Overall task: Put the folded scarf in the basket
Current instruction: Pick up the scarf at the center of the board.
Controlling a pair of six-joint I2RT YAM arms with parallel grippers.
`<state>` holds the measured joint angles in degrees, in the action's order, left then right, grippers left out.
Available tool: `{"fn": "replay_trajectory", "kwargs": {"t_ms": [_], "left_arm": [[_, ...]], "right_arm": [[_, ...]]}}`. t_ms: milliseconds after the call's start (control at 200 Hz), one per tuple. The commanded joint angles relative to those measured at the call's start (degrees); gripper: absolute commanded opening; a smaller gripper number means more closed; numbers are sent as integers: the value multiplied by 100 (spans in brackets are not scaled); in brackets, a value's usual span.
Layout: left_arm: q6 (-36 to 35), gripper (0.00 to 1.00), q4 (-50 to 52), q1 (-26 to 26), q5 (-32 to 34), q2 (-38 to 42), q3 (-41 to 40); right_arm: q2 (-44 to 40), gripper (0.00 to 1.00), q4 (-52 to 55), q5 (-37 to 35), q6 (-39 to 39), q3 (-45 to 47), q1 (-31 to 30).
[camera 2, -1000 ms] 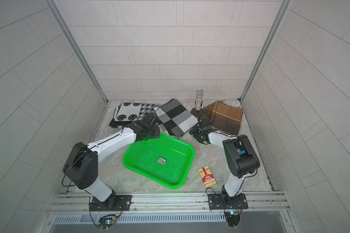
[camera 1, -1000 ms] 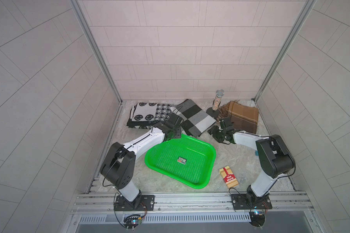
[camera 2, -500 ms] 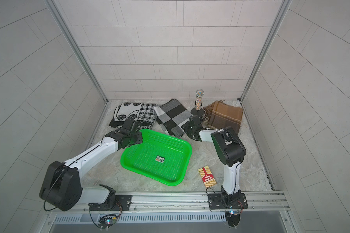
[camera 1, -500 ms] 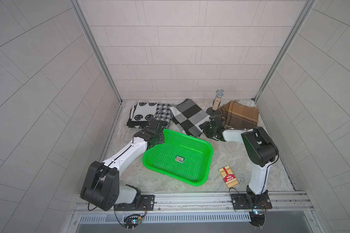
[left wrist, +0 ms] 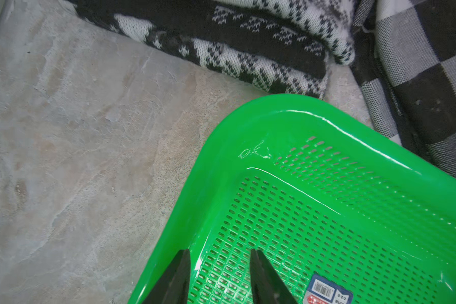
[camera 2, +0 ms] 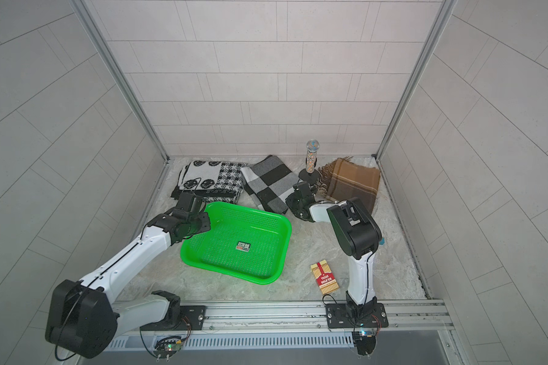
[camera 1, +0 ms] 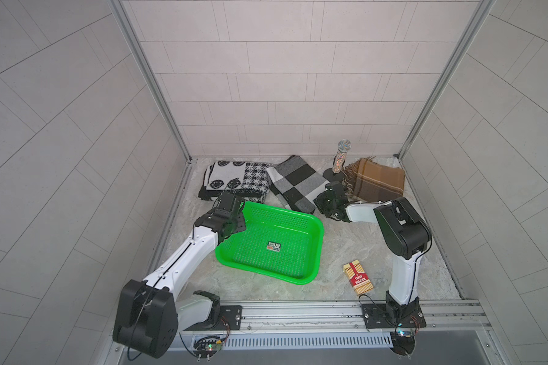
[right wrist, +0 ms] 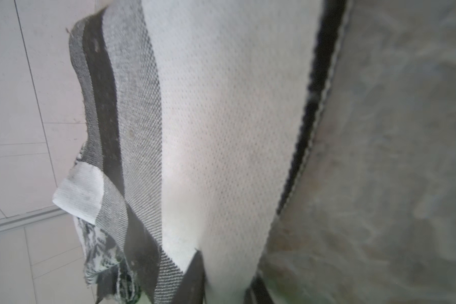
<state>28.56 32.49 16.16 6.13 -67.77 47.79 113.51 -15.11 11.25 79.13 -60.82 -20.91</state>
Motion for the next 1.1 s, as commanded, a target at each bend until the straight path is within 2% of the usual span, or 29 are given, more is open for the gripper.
{"fn": "replay_trajectory", "kwargs": {"t_ms": [0,80,300,625,1091], "left_arm": [[71,47,249,-24,-26,299,419],[126,51,198,-25,-354,347,608],[106,59,-234,80,-1436,-67,952],[-161,63,-551,698,-1468,-1412,2033],[-1550,69,-485,739,-1820,-3681,3949]], "right_arm": [[22,8,433,-203,29,58,-62],[-189,0,564,-289,-58,103,-89],[-1037,0,1317,-444,-359,345,-64],[-1928,0,1581,-23,-619,1340,403],[-3141,0,2722,53,-1387,2183,911]]}}
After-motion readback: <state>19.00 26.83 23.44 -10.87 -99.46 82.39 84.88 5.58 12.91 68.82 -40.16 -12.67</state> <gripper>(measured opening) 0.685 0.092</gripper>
